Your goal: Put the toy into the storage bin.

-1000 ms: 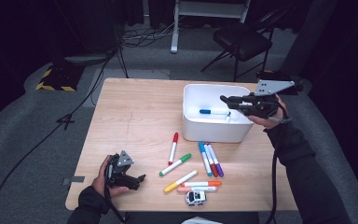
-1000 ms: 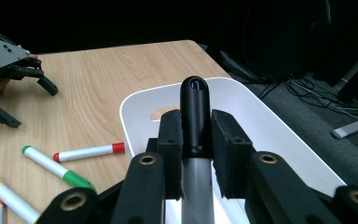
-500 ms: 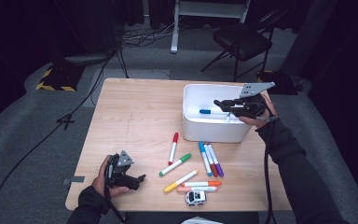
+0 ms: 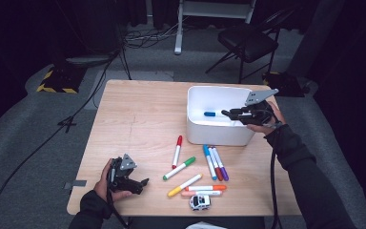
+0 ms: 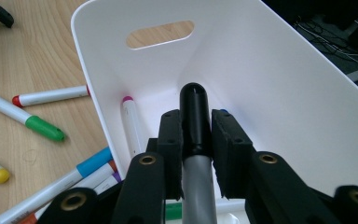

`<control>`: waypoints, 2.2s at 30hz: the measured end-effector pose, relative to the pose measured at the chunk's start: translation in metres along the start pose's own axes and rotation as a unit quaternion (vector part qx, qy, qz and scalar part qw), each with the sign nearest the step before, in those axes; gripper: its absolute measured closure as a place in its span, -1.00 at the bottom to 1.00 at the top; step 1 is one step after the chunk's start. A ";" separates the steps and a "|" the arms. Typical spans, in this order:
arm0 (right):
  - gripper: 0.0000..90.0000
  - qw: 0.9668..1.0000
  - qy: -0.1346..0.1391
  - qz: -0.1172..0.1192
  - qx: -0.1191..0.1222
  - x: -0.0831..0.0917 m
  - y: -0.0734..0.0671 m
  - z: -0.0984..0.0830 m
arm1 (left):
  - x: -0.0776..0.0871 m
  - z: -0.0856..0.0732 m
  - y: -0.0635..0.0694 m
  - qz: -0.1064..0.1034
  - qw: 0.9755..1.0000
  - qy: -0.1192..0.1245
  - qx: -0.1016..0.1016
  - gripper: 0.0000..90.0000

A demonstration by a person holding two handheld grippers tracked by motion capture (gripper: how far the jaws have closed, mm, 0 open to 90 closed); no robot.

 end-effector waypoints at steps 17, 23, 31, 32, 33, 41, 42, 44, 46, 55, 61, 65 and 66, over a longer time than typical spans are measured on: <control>0.67 1.000 -0.012 0.001 0.022 -0.016 0.001 0.019 | 0.000 0.000 0.000 0.001 1.000 -0.001 -0.003 -0.98; 0.66 1.000 -0.010 -0.003 0.019 -0.019 0.001 0.020 | 0.001 0.000 -0.001 0.003 1.000 -0.001 -0.004 -0.97; 0.66 1.000 -0.016 0.002 0.018 -0.028 0.001 0.022 | 0.001 0.000 -0.001 0.004 1.000 -0.001 -0.004 -0.97; 0.66 1.000 -0.016 0.002 0.017 -0.029 0.000 0.022 | 0.001 0.000 -0.001 0.003 1.000 -0.001 -0.004 -0.97; 0.66 1.000 -0.017 0.003 0.018 -0.029 0.000 0.021 | 0.001 0.000 -0.001 0.005 1.000 -0.001 -0.005 -0.97; 0.66 0.999 -0.030 0.024 0.025 -0.026 -0.005 0.017 | 0.001 0.000 -0.001 0.003 1.000 -0.001 -0.004 -0.97; 0.66 0.999 -0.030 0.024 0.023 -0.026 -0.005 0.016 | 0.001 0.000 -0.001 0.004 1.000 -0.001 -0.004 -0.97; 0.68 0.999 -0.029 0.027 0.022 -0.025 -0.005 0.015 | 0.001 0.000 -0.001 0.003 1.000 -0.001 -0.004 -0.97; 0.68 0.999 -0.026 0.027 0.018 -0.024 -0.005 0.015 | 0.001 0.000 -0.001 0.004 1.000 -0.001 -0.005 -0.97; 0.52 0.999 -0.010 0.028 0.017 -0.018 -0.012 0.014 | 0.001 0.000 -0.001 0.003 1.000 -0.001 -0.005 -0.97; 0.35 0.999 0.031 0.012 -0.001 -0.003 -0.014 0.015 | 0.001 0.000 -0.001 0.003 1.000 -0.001 -0.004 -0.97; 0.21 0.998 0.066 -0.006 -0.011 0.020 -0.027 0.012 | 0.001 0.000 -0.001 0.003 1.000 -0.001 -0.005 -0.97; 0.18 0.997 0.074 -0.008 -0.010 0.025 -0.031 0.011 | 0.001 0.000 -0.001 0.004 1.000 -0.001 -0.005 -0.97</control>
Point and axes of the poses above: each handheld gripper's, and its own axes: x roughly backward along the jaws, z roughly out of its top, y roughly to its right, the point moved 4 cm from there along -x, roughly forward along the jaws, and after that the axes turned 14 degrees about x, right-handed, at the moved point
